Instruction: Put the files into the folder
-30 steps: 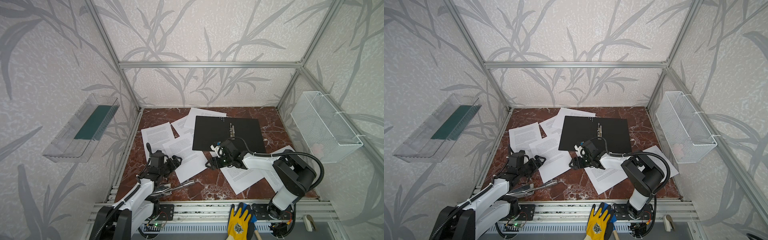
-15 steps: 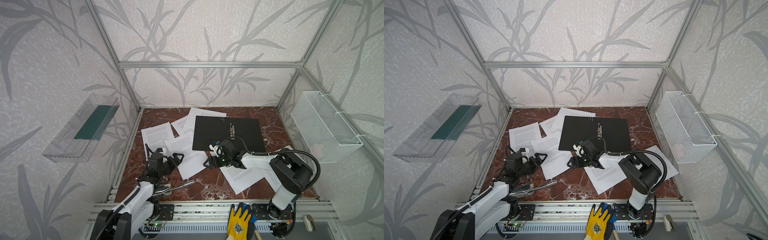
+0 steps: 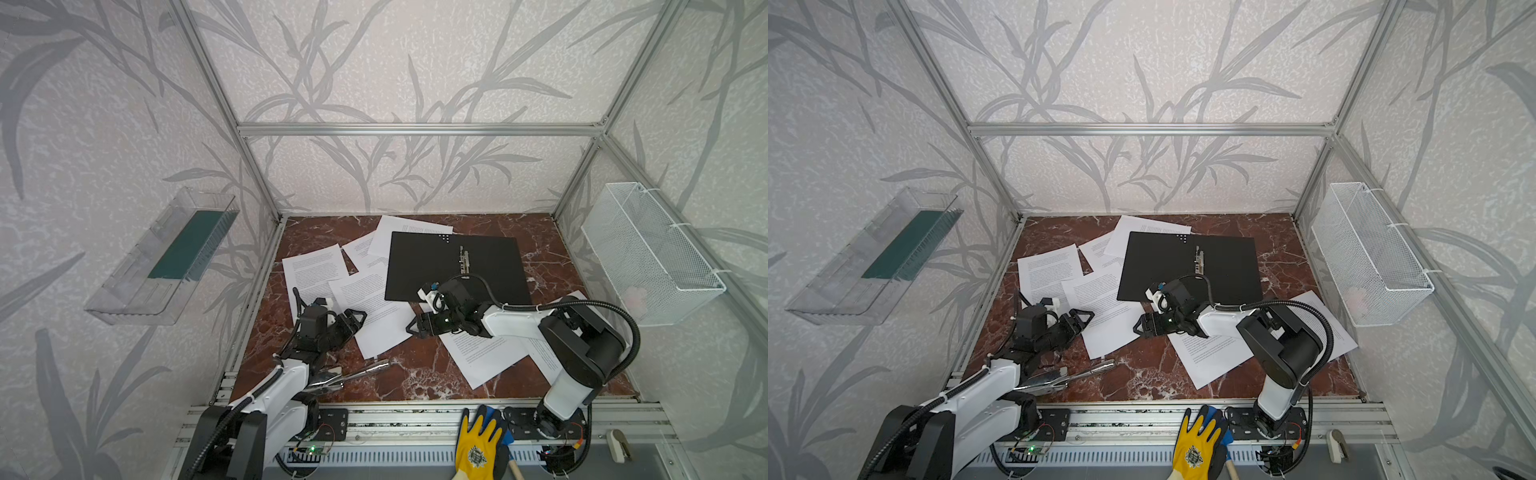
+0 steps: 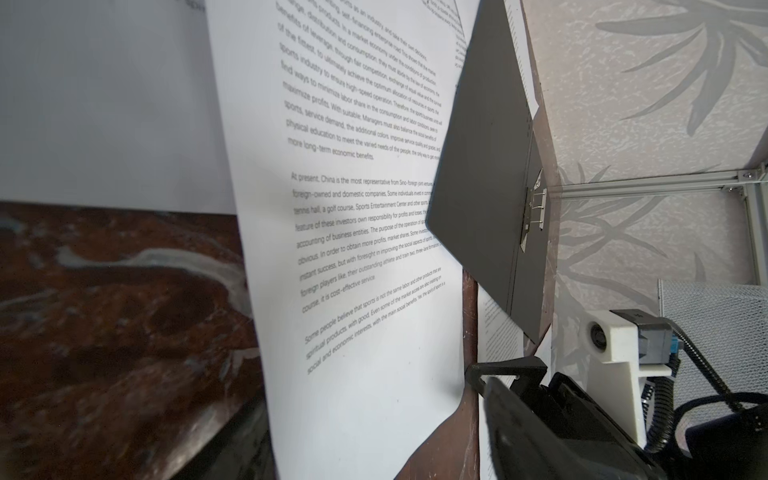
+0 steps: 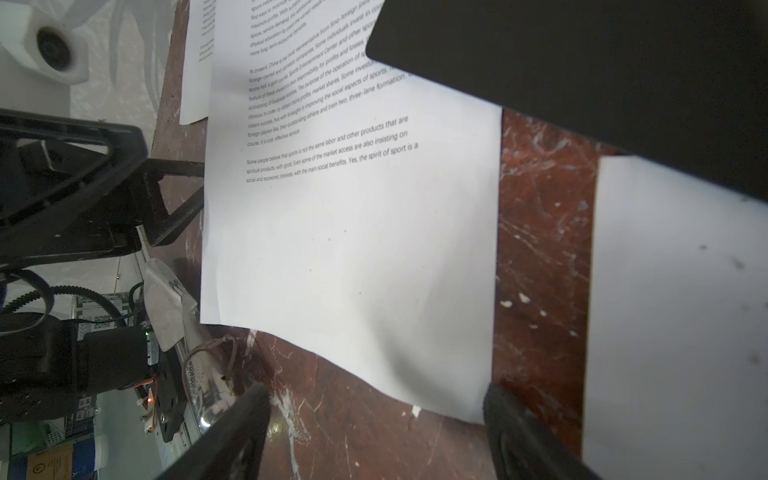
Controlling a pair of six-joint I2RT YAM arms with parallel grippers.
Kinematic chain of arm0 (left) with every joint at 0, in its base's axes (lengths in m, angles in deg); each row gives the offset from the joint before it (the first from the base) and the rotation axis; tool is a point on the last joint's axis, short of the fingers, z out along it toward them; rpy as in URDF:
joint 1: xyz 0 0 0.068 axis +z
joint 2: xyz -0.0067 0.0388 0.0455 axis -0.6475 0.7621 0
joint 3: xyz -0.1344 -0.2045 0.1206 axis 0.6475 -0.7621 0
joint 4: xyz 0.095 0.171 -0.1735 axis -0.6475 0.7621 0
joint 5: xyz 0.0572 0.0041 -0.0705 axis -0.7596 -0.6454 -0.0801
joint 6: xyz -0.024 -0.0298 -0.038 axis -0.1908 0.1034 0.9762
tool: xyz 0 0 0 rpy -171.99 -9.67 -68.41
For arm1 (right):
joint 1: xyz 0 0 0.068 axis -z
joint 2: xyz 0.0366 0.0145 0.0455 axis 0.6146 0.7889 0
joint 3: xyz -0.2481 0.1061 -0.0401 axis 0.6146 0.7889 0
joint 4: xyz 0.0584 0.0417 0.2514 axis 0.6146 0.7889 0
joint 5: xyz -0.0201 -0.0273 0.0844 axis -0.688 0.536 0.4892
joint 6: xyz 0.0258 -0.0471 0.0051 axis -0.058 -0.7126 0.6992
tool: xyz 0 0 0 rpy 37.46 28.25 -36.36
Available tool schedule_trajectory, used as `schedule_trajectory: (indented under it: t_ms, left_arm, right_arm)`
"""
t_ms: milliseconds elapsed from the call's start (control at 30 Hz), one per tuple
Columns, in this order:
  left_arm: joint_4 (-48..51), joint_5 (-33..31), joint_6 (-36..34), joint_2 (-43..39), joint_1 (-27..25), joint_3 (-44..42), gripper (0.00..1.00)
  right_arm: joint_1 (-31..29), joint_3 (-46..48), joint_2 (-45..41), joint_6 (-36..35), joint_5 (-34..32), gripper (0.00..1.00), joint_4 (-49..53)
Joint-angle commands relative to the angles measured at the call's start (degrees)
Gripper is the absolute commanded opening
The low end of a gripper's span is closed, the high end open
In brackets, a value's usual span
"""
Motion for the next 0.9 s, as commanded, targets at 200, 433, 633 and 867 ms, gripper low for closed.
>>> schedule_trajectory:
  t_ms: [200,433,633,867]
  left_arm:
    - [-0.63,-1.25,-0.51,0.79,0.24,1.23,0.41]
    - [2.62,-0.62,-1.24,-1.13,0.22,2.52,0.13]
    - [10.64,-1.25,-2.88,-7.11,0.30,5.40,0.04]
    - [20.90,-2.72,-4.59,-16.08,0.32,9.61,0.00]
  right_arm:
    - [-0.31,0.23,-0.94,-0.37,0.07,0.94,0.34]
    - [-0.30,0.92,-2.88,-0.56,0.34,0.99,-0.52]
    - [0.04,2.30,-5.84,-1.00,-1.68,0.99,-0.65]
    - [2.13,4.53,-10.54,-1.23,-5.16,0.99,0.36]
